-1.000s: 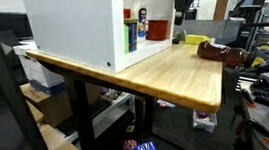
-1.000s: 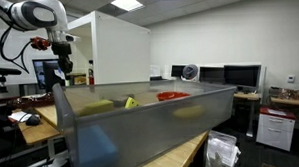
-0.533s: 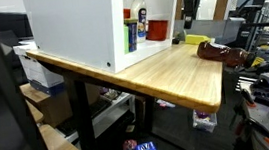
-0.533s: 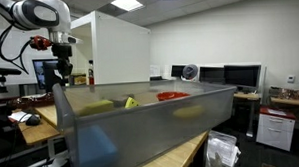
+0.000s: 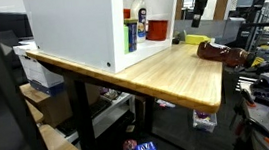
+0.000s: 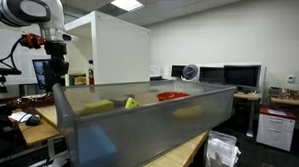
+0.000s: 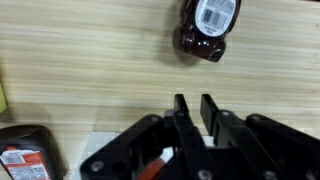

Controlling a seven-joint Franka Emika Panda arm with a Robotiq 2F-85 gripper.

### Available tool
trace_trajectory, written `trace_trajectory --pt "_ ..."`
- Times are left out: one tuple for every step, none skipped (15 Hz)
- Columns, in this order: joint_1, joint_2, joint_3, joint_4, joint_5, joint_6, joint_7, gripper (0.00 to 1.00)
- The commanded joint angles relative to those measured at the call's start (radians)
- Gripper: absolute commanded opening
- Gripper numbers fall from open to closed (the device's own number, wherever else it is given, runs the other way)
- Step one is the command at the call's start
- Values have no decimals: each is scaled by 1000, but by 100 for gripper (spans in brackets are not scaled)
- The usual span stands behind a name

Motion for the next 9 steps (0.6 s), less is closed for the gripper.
trace_trajectory --pt "16 -110 -24 -80 50 22 -68 55" --pt "19 -125 -28 -89 52 20 -84 59" --pt "23 -139 -34 -98 51 13 -110 65" --pt "27 -149 -40 -103 50 4 -130 69" --pt "26 -156 -40 -107 43 -2 -135 75" --pt "35 -164 -47 -112 50 -9 -152 80" --pt "41 -172 -52 -116 54 -14 -163 84" --pt "51 -180 -60 -122 62 -20 -180 90" --pt "65 -183 -73 -124 78 -31 -200 94"
